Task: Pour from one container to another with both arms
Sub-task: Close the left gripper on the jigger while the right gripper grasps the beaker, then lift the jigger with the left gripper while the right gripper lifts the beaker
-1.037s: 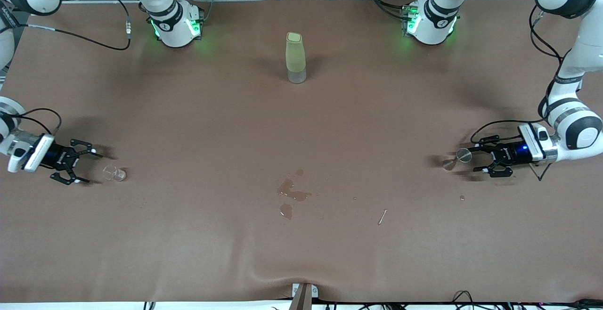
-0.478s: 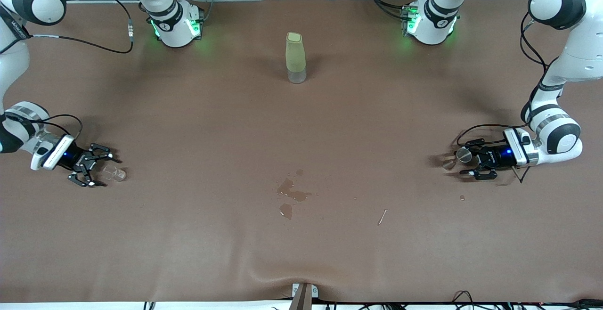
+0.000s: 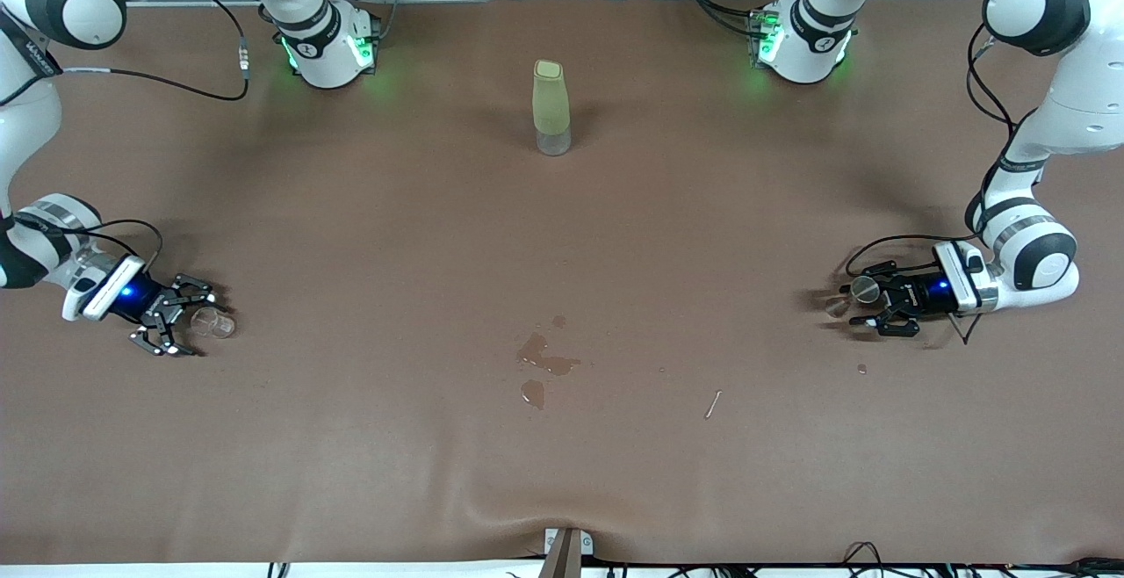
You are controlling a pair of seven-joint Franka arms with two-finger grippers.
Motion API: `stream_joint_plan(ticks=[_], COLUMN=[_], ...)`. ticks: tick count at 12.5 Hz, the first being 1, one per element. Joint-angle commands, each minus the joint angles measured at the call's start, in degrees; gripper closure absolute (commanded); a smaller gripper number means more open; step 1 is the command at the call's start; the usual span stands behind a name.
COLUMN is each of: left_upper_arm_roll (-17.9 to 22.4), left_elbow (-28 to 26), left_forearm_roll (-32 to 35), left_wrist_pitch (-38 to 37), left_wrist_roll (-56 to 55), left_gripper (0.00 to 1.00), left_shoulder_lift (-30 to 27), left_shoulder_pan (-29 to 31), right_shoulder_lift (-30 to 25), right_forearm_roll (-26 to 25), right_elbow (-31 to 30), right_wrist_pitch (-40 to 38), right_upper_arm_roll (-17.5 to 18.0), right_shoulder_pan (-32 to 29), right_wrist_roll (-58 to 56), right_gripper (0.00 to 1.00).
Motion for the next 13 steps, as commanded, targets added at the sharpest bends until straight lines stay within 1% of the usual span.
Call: stream_joint_plan(ticks=[1, 3, 4, 6, 7, 8, 9, 10, 11, 13], left_upper_arm_roll=[0.1, 0.1, 0.2, 0.2, 0.2, 0.2, 0.2, 0.4, 0.4, 0.4], left_elbow=[-0.4, -0.4, -0.3, -0.3, -0.3, -0.3, -0.1, 0.1, -0.1, 0.2], left_forearm_roll=[-1.7, -1.7, -1.7, -1.7, -1.4, -1.4, -1.1, -0.6, 0.2, 2.4], left_wrist_pitch=[0.1, 0.2, 0.2, 0.2, 0.2, 0.2, 0.2, 0.1, -0.1, -0.5], left_wrist_roll=[3.6, 3.6, 3.6, 3.5, 3.4, 3.3, 3.1, 2.0, -1.0, -5.0], left_gripper=[0.39, 0.43, 0.44, 0.51, 0.57, 0.62, 0.72, 0.90, 1.00, 1.00], left_shoulder_lift=[0.5, 0.7, 0.8, 0.9, 0.9, 0.9, 0.8, 0.9, 0.9, 0.1], left_shoulder_pan=[-0.4, -0.4, -0.3, -0.3, -0.4, -0.4, -0.3, -0.5, -0.8, -0.7], right_shoulder_lift=[1.1, 1.6, 1.9, 2.9, 3.0, 3.0, 3.1, 3.1, 3.1, 3.1], right_forearm_roll=[3.0, 3.7, 4.4, 4.6, 4.9, 4.9, 4.9, 4.9, 4.9, 5.0], right_elbow=[-0.2, -0.2, -0.2, -0.2, -0.2, -0.2, -0.2, -0.2, -0.1, 0.3], right_wrist_pitch=[-0.2, -0.3, -0.4, -0.7, -1.3, -1.5, -1.6, -1.9, -2.5, -2.8], right_upper_arm_roll=[0.2, 0.2, 0.2, 0.2, 0.2, 0.2, 0.2, 0.2, 0.2, 0.2], right_shoulder_pan=[0.5, 1.2, 1.5, 2.0, 2.4, 2.5, 2.4, 2.4, 2.4, 2.4], right_wrist_roll=[-2.2, -2.3, -2.3, -2.3, -2.3, -2.3, -2.3, -2.2, -2.2, -2.1], right_gripper=[0.00, 0.00, 0.00, 0.00, 0.39, 0.88, 1.00, 1.00, 1.00, 1.00])
